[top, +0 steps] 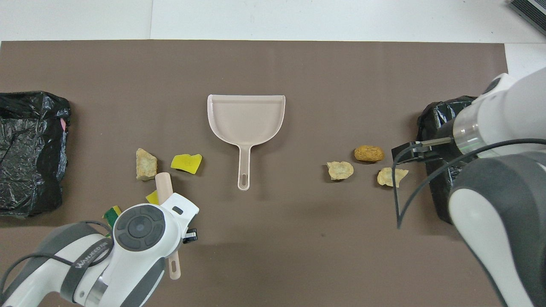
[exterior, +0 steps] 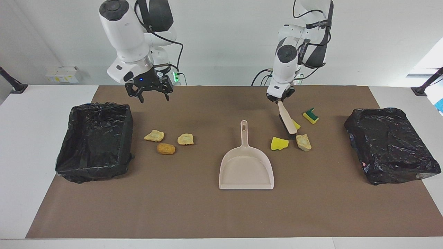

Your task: Sweep and dump trash in bin

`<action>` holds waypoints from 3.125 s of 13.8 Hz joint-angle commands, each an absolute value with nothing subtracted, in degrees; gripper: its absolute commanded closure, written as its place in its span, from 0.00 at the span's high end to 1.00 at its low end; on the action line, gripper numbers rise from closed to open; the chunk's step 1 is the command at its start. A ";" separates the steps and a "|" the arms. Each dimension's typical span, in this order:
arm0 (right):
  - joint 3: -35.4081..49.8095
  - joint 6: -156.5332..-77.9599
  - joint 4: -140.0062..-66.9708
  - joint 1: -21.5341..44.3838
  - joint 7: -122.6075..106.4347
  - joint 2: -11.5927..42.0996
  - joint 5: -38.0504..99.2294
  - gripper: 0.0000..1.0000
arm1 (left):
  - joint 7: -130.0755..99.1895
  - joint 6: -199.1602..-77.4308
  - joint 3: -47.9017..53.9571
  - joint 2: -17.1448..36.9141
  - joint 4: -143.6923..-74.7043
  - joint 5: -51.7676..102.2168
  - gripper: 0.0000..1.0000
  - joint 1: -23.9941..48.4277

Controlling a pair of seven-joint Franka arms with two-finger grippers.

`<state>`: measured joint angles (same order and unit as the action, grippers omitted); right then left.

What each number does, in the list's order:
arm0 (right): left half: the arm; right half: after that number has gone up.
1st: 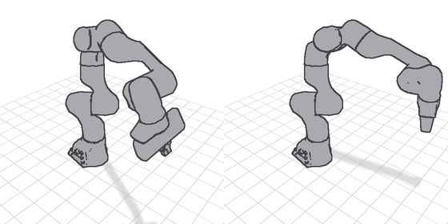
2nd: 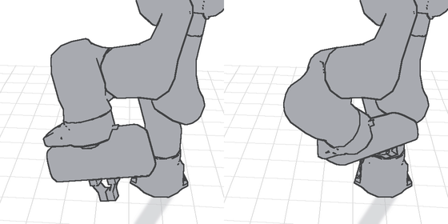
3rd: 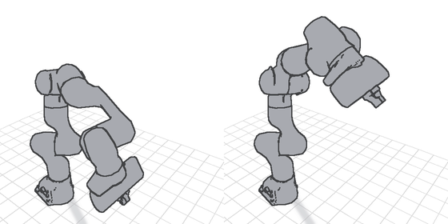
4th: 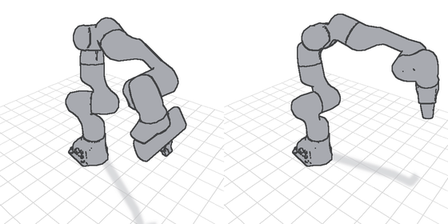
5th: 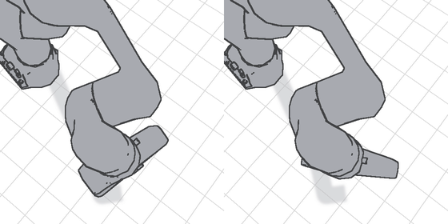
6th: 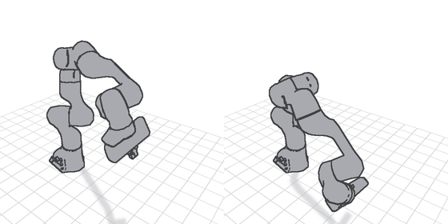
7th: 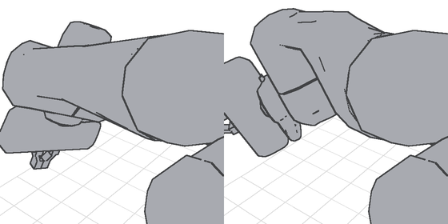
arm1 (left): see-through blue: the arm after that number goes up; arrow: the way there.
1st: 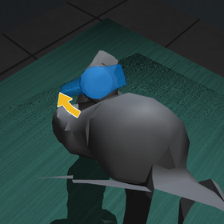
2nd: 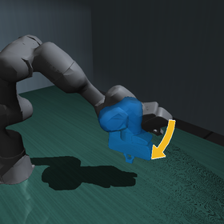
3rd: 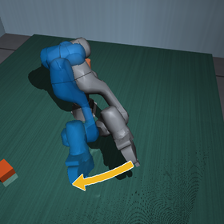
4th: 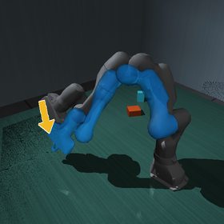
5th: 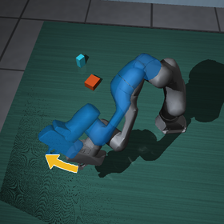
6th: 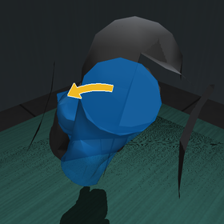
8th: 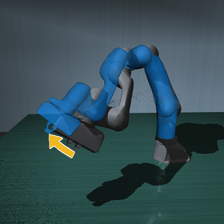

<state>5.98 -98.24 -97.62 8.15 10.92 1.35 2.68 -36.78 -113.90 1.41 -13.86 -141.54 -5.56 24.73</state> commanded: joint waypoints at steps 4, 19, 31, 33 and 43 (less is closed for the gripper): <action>5.63 -106.69 -96.33 18.16 23.87 8.33 2.20 1.00 | -27.78 -106.45 1.85 -14.16 -130.63 -6.86 0.00 17.14; 5.80 -125.41 -90.70 35.24 53.44 26.63 -7.55 0.88 | -23.29 -134.93 2.02 0.18 -131.74 21.18 0.00 20.13; 5.71 -129.12 -93.08 36.12 47.82 28.83 -9.58 0.33 | -19.86 -101.29 1.49 -12.66 -122.11 3.69 0.00 9.77; 5.71 -128.94 -92.81 35.69 47.55 28.48 -9.75 0.08 | -19.78 -98.00 1.49 -12.66 -121.03 3.60 0.00 9.32; 5.54 -115.24 -95.53 27.07 1.64 17.24 -8.70 0.00 | -15.04 -104.91 1.49 -16.44 -128.84 5.96 0.00 7.03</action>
<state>4.72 -117.32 -92.47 29.16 11.01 21.14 -8.52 -16.60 -100.90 0.94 -14.00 -125.23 4.74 7.94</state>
